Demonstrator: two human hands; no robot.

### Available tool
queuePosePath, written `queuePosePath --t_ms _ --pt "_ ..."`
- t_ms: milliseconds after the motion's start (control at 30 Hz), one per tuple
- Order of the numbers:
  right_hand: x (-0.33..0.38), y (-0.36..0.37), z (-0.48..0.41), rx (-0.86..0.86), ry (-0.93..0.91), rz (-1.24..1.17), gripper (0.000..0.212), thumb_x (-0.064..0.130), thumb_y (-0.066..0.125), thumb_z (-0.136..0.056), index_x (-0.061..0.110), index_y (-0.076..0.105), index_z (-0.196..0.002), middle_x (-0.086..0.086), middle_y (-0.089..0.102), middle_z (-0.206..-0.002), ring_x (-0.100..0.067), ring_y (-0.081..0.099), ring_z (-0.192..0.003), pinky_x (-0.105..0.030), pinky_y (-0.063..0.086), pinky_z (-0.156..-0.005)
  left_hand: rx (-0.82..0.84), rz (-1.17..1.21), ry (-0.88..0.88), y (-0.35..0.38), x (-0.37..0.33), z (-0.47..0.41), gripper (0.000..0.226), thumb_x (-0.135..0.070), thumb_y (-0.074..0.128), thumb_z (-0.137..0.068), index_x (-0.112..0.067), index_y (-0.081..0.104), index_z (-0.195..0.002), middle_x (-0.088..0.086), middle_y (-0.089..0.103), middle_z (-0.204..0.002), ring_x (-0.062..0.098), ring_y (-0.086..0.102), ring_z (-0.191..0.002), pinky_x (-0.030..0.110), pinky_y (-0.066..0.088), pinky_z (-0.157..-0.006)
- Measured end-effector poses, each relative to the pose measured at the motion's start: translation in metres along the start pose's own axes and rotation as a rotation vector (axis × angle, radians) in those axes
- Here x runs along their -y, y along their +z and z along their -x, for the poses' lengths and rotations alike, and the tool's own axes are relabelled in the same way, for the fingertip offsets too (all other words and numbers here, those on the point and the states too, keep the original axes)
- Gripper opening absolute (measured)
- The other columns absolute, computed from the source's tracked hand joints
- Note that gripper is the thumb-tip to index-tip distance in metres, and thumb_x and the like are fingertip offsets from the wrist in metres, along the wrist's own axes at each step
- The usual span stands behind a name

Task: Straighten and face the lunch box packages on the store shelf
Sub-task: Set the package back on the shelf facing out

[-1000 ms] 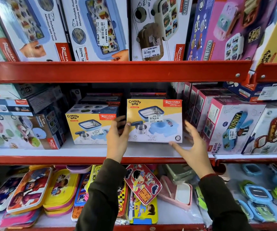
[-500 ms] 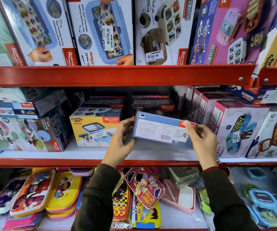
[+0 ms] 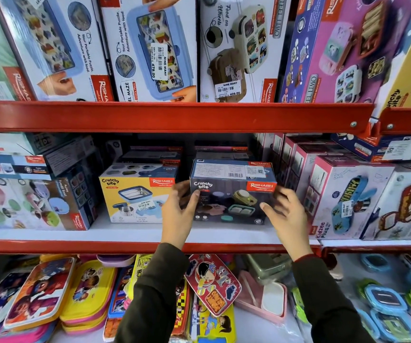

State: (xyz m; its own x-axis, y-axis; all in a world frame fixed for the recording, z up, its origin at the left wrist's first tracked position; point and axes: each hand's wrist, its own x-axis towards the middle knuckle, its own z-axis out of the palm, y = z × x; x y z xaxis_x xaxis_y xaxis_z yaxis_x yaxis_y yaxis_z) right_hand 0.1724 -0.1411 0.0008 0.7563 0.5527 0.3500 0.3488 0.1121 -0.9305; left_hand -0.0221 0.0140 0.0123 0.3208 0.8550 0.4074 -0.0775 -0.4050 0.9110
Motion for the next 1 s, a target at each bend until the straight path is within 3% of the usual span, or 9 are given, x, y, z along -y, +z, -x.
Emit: queuePosePath --t_ms 67,200,267,333,533,767,833,900,1000 --pt "-0.006 0.007 -0.001 -0.042 -0.001 0.008 0.052 0.008 0.076 -0.089 0.017 0.056 -0.136 -0.005 0.066 -0.130 -0.019 0.064 -0.116 -0.011 0.050 -0.087 0.037 -0.040 -0.021 0.003 0.006 -0.003 0.034 -0.008 0.057 -0.102 -0.010 0.056 -0.136 0.007 0.069 -0.129 0.017 0.068 -0.115 0.009 0.053 -0.086" --pt "-0.014 0.019 -0.005 -0.084 0.009 0.031 0.056 0.006 0.075 -0.089 0.008 0.056 -0.141 -0.014 0.063 -0.140 -0.022 0.061 -0.124 -0.029 0.048 -0.100 0.109 -0.093 -0.068 0.008 0.016 -0.005 0.050 0.005 0.047 -0.101 -0.009 0.044 -0.149 0.007 0.065 -0.133 0.019 0.064 -0.121 0.004 0.053 -0.086" --pt "-0.018 0.026 -0.008 -0.095 0.013 0.050 0.056 0.004 0.075 -0.089 0.006 0.056 -0.141 -0.017 0.063 -0.140 -0.023 0.062 -0.126 -0.030 0.049 -0.101 0.132 -0.121 -0.079 0.009 0.018 -0.004 0.057 0.009 0.044 -0.099 -0.009 0.040 -0.153 0.010 0.062 -0.139 0.024 0.060 -0.132 0.023 0.052 -0.107" --pt "-0.020 0.028 -0.010 -0.112 0.012 0.087 0.055 0.005 0.074 -0.089 0.005 0.056 -0.141 -0.016 0.065 -0.139 -0.023 0.063 -0.125 -0.029 0.049 -0.101 0.155 -0.138 -0.087 0.013 0.018 -0.002 0.060 0.010 0.043 -0.098 -0.010 0.037 -0.155 0.012 0.059 -0.144 0.026 0.055 -0.138 0.040 0.045 -0.119" --pt "-0.019 0.045 -0.006 -0.146 0.009 0.168 0.052 0.010 0.074 -0.091 0.008 0.057 -0.140 -0.013 0.067 -0.136 -0.012 0.060 -0.115 -0.025 0.046 -0.098 0.222 -0.172 -0.083 0.003 0.021 -0.005 0.065 0.005 0.047 -0.101 -0.016 0.029 -0.159 0.008 0.051 -0.153 0.022 0.048 -0.144 0.023 0.037 -0.115" --pt "-0.005 0.034 0.002 -0.225 -0.056 0.121 0.050 0.008 0.072 -0.092 0.016 0.056 -0.139 -0.007 0.061 -0.142 -0.022 0.060 -0.124 -0.032 0.050 -0.102 0.216 -0.134 -0.029 0.002 0.014 0.010 0.072 0.004 0.050 -0.101 -0.016 0.019 -0.163 0.004 0.036 -0.162 0.016 0.035 -0.152 0.027 0.028 -0.126" --pt "0.003 0.036 0.012 -0.276 -0.155 0.133 0.042 0.010 0.071 -0.092 0.020 0.060 -0.131 -0.001 0.062 -0.133 -0.018 0.062 -0.109 -0.023 0.053 -0.087 0.135 -0.071 -0.004 -0.007 0.014 0.018 0.063 0.000 0.051 -0.102 -0.020 0.031 -0.158 -0.003 0.045 -0.153 0.011 0.044 -0.144 0.023 0.040 -0.121" --pt "0.012 0.047 0.022 -0.260 -0.236 0.142 0.033 0.009 0.070 -0.093 0.019 0.063 -0.124 0.000 0.065 -0.120 -0.014 0.063 -0.090 -0.018 0.051 -0.071 0.038 -0.036 0.025 -0.022 0.014 0.024 0.051 -0.008 0.050 -0.104 -0.026 0.042 -0.151 -0.009 0.055 -0.142 -0.002 0.053 -0.129 0.007 0.048 -0.102" --pt "0.024 0.078 0.039 -0.126 -0.211 0.077 0.025 0.010 0.069 -0.094 0.019 0.067 -0.117 0.007 0.071 -0.103 -0.001 0.066 -0.081 -0.013 0.051 -0.066 -0.098 -0.070 0.089 -0.045 0.014 0.025 0.038 -0.014 0.050 -0.106 -0.026 0.051 -0.142 -0.010 0.061 -0.132 -0.006 0.057 -0.113 0.003 0.047 -0.086"
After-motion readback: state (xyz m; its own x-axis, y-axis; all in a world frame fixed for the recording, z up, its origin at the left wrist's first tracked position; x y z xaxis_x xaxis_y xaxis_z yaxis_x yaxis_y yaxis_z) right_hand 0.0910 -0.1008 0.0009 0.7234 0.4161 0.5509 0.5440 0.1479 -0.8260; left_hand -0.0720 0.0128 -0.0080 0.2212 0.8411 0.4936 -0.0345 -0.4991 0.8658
